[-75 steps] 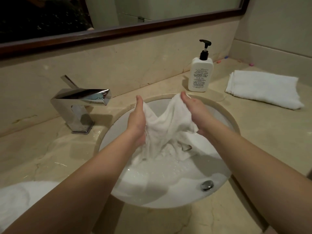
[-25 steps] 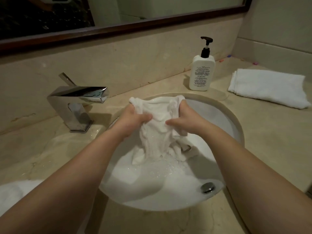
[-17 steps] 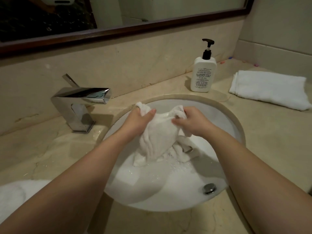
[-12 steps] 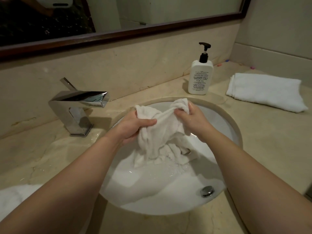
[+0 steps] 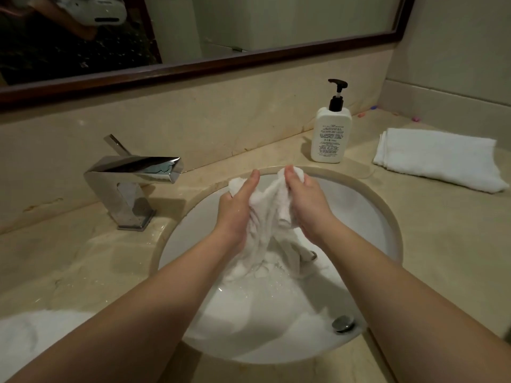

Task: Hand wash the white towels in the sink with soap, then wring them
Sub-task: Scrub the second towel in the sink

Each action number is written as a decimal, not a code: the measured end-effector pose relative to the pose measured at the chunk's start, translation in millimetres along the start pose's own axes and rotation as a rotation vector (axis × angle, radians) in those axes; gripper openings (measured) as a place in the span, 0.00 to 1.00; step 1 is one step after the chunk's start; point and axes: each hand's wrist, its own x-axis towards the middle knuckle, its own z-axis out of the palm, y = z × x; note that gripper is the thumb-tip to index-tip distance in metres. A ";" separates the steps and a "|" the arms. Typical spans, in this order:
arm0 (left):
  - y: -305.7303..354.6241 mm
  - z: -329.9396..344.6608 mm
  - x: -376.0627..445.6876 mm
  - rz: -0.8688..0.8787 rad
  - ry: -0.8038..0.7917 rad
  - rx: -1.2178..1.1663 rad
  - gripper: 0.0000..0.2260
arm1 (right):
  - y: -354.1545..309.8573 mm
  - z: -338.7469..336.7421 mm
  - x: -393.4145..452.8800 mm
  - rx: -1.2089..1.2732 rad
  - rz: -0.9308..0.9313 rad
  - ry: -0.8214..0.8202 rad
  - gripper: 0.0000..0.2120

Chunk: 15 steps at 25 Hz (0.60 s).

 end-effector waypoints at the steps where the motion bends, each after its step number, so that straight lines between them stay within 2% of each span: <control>1: -2.9 2.0 -1.5 -0.040 -0.002 -0.038 0.31 | 0.7 1.6 3.6 0.008 0.019 0.046 0.16; 3: -8.4 5.9 0.2 -0.061 0.063 -0.042 0.26 | 1.4 6.0 2.5 -0.025 0.006 0.144 0.15; 5: -10.8 7.6 0.5 -0.053 0.173 0.031 0.18 | 4.0 21.0 -10.1 -0.080 -0.063 0.159 0.16; 7: -13.7 9.6 -1.0 -0.100 0.181 0.012 0.20 | 4.3 35.8 -22.5 -0.146 -0.131 0.135 0.22; 9: -11.4 15.9 -6.4 -0.224 0.087 -0.105 0.27 | -0.4 37.7 -22.1 -0.260 -0.129 0.202 0.28; 10: -9.9 17.4 -7.1 -0.226 0.052 -0.092 0.29 | -2.0 37.0 -20.1 -0.305 -0.118 0.254 0.29; 11: -11.4 15.9 -2.0 -0.183 0.067 -0.041 0.30 | -1.4 37.5 -19.7 -0.316 -0.118 0.282 0.29; 13: -13.7 9.5 6.4 -0.109 0.172 0.013 0.26 | 2.2 45.1 -27.7 -0.309 -0.149 0.227 0.28; 15: -14.9 8.6 8.0 -0.133 0.179 -0.083 0.24 | 3.8 50.8 -34.1 -0.314 -0.144 0.164 0.28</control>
